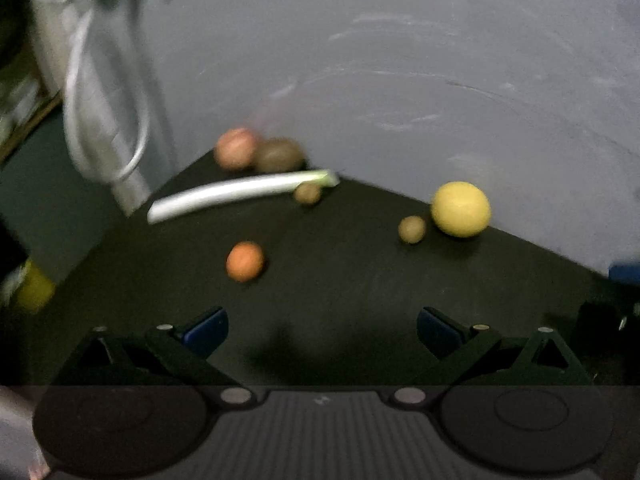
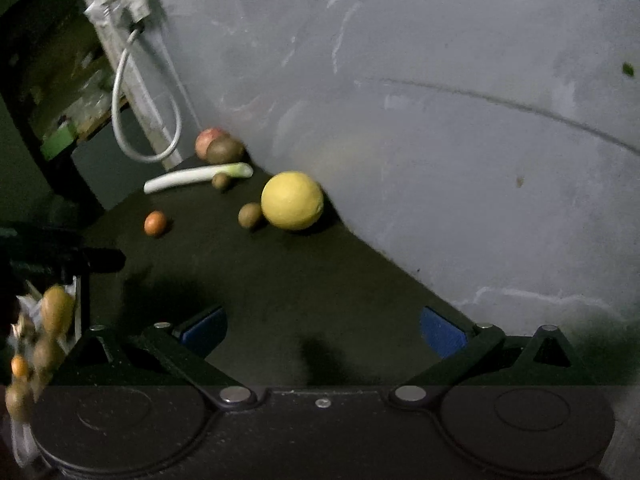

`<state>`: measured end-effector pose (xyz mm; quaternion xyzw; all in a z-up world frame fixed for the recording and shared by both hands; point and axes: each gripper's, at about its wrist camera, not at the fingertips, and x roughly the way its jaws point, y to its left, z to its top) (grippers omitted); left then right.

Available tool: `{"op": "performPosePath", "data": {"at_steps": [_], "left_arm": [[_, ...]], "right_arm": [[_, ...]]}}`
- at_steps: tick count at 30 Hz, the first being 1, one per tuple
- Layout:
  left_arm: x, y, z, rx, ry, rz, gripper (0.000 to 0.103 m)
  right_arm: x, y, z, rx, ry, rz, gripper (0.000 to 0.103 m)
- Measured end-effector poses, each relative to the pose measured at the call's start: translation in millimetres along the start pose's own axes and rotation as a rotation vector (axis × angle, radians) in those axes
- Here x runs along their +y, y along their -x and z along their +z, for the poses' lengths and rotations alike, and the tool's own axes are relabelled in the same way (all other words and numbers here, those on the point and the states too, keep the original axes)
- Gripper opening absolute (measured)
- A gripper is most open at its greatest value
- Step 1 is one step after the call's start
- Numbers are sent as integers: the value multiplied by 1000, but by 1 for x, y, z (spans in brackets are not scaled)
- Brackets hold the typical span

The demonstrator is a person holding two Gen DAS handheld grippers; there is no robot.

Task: Organize fruits
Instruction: 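Move both tools away from the tray toward the loose fruits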

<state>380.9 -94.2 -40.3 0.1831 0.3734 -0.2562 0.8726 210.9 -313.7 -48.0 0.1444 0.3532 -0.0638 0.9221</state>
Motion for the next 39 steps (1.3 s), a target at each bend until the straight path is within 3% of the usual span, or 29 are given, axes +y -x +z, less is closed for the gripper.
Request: {"op": "performPosePath", "data": {"at_steps": [10, 14, 23, 30, 39], "left_arm": [[-30, -40, 21, -132, -435, -136, 102], [-30, -54, 19, -124, -501, -149, 102], [5, -65, 18, -98, -478, -128, 102], [36, -66, 20, -73, -435, -81, 102], [82, -69, 20, 16, -155, -78, 102]], "right_arm": [[6, -15, 33, -4, -237, -31, 102], [7, -23, 37, 5, -266, -48, 102], [8, -40, 29, 48, -230, -53, 102], [29, -53, 27, 59, -182, 18, 102], [80, -77, 33, 48, -2, 102, 94]]}}
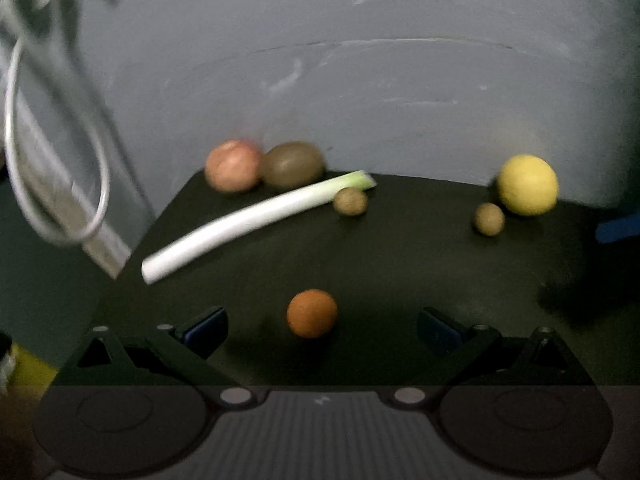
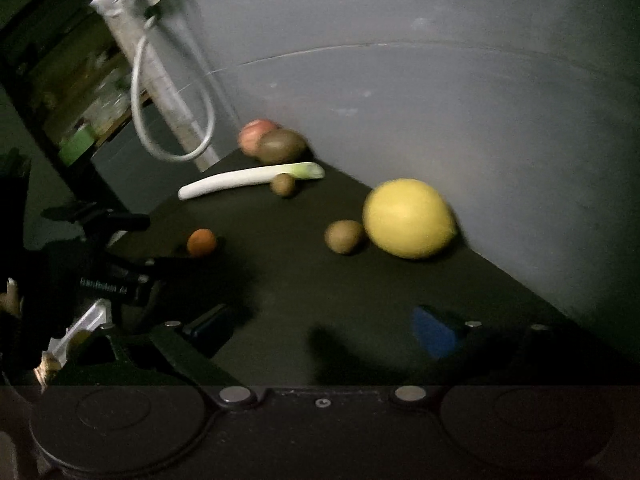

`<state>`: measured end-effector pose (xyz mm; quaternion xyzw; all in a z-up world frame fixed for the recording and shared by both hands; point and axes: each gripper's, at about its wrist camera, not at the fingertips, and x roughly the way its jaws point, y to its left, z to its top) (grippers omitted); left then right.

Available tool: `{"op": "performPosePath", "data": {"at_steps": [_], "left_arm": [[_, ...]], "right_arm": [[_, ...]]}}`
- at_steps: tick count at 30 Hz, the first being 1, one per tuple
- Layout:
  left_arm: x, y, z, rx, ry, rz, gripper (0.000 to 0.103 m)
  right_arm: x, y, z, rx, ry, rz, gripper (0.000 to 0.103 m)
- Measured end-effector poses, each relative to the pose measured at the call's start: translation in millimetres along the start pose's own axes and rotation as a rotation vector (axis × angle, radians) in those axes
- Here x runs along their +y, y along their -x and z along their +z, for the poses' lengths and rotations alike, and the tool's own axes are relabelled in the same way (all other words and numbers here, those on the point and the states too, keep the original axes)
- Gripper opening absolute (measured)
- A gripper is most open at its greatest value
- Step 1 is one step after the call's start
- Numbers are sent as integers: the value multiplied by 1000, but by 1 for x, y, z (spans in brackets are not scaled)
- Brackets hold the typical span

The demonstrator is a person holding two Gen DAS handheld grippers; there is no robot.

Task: Organize fruits
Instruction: 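Move both tools away from the tray toward the loose fruits, then grasp the small orange with the left tool while the right tool grasps a small brown fruit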

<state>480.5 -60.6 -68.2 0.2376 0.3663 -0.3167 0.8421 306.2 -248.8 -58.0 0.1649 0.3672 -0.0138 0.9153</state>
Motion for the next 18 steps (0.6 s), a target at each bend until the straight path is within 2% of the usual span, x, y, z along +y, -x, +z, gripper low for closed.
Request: {"op": "performPosePath", "data": {"at_steps": [4, 10, 18], "left_arm": [[19, -2, -4, 30, 148, -24, 102], [42, -10, -4, 45, 326, -40, 101], [44, -21, -5, 50, 349, -22, 98]], "right_arm": [[16, -15, 4, -1, 51, -6, 90], [25, -43, 7, -16, -4, -71, 82], [25, -62, 10, -84, -51, -172, 77]]}}
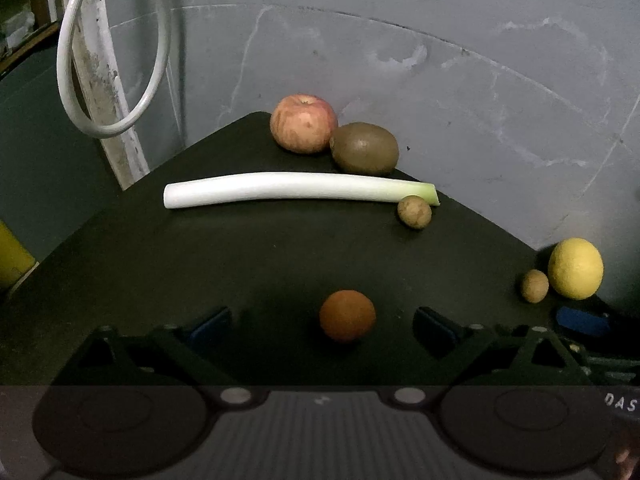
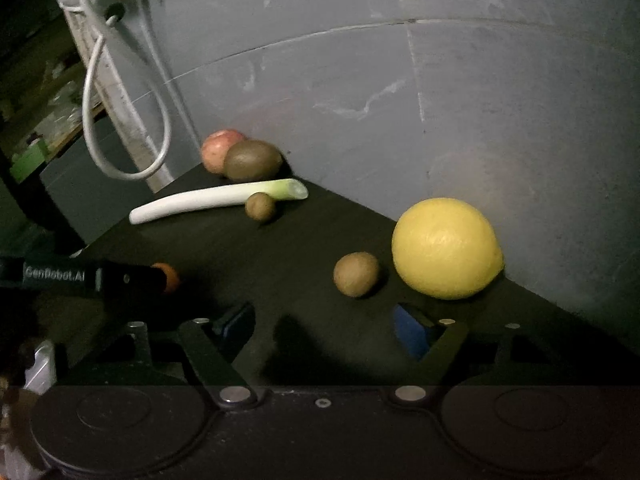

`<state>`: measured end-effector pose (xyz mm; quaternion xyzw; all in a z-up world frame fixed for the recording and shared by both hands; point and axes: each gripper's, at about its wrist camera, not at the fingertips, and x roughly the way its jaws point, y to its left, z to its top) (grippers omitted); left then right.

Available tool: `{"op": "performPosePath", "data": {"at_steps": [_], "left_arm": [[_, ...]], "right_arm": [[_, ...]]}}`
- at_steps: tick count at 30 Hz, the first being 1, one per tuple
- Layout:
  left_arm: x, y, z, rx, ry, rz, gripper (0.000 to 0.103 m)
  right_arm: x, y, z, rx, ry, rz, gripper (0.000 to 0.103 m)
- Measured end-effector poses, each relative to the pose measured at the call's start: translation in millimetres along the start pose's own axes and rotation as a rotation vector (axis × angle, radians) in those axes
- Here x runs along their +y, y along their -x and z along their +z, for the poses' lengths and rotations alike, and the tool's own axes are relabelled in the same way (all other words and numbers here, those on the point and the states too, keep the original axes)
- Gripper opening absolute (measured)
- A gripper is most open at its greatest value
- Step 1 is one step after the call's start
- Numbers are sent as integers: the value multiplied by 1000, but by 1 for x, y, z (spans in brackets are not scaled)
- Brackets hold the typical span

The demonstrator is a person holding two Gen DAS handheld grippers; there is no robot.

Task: Organize fruits
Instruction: 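Grasp the small orange with the left tool while the right tool grasps a small brown fruit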

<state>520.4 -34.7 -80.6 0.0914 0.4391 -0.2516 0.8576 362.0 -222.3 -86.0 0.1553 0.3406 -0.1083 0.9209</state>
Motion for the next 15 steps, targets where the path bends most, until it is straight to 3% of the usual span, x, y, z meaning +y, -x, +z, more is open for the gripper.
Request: {"op": "performPosePath", "data": {"at_steps": [5, 15], "left_arm": [[-9, -8, -1, -4, -6, 9, 92], [-13, -16, -11, -5, 51, -11, 73]], "right_arm": [[4, -6, 2, -35, 3, -20, 75], [8, -14, 6, -75, 28, -35, 60]]}}
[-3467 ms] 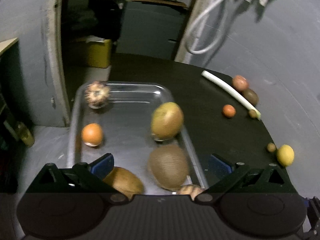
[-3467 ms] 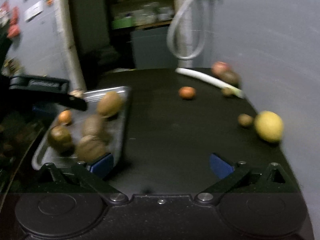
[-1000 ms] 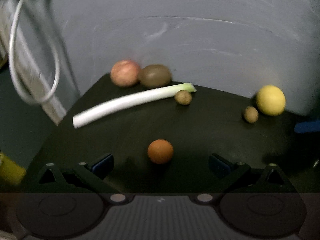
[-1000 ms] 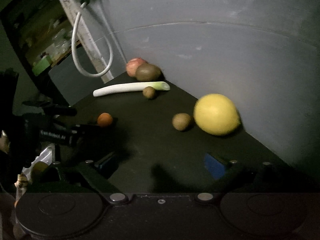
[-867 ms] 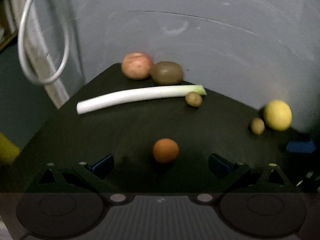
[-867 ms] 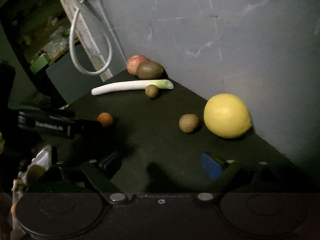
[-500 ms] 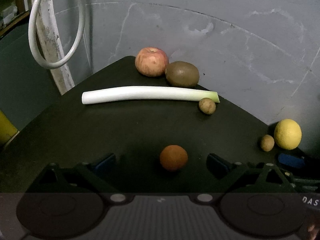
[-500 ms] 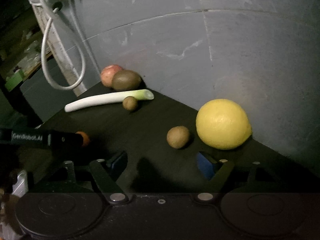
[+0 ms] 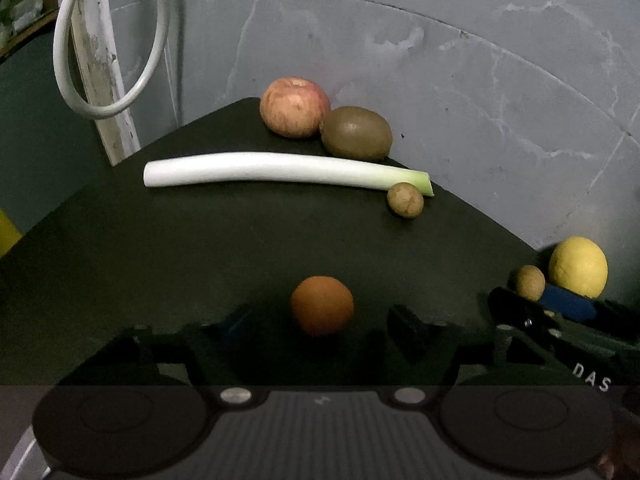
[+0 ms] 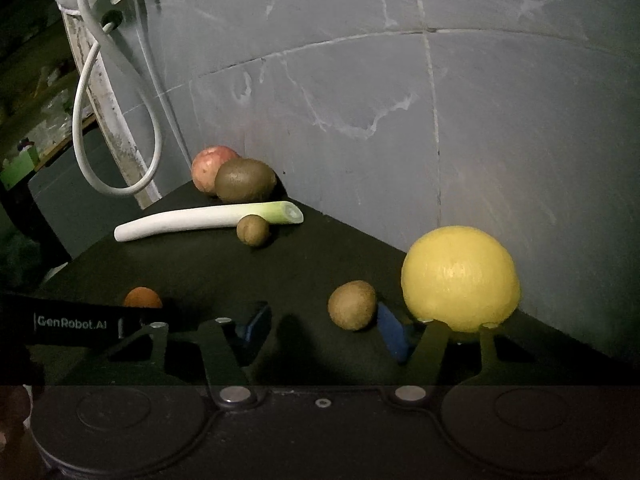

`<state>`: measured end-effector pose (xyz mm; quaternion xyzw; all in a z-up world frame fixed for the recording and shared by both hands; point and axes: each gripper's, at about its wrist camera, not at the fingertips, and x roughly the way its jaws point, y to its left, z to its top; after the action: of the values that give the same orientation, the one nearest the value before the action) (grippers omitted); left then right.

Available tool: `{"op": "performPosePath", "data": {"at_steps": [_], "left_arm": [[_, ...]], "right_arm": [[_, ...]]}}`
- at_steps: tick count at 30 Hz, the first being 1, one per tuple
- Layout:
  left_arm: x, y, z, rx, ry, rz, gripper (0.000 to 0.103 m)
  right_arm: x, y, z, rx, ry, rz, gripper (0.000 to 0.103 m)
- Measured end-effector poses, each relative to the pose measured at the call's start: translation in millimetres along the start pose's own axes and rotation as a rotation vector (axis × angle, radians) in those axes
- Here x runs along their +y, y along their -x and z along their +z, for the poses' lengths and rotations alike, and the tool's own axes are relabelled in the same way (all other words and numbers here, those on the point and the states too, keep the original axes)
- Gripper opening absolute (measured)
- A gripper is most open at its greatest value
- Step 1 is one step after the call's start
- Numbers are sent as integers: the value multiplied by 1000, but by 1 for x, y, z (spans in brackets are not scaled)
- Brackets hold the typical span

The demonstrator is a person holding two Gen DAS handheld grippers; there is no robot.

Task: Organize fruits
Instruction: 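Grasp the small orange with the left tool while the right tool grasps a small brown fruit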

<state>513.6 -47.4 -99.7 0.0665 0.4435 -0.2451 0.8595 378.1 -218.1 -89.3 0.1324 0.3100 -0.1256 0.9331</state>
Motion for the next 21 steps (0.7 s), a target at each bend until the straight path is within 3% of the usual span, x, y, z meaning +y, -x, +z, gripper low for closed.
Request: {"op": "performPosePath", "data": {"at_steps": [5, 14, 15, 21], "left_arm": [[0, -1, 1, -16, 20, 1, 69], [-5, -3, 4, -26, 30, 1, 47], [-5, -3, 4, -29, 33, 5, 41], [-10, -2, 5, -24, 70, 8, 36]], "right_arm": [[1, -5, 2, -8, 10, -1, 56], [7, -6, 1, -10, 65, 9, 34], [7, -6, 1, -8, 73, 13, 29], [8, -4, 1, 10, 103, 42, 28]]}}
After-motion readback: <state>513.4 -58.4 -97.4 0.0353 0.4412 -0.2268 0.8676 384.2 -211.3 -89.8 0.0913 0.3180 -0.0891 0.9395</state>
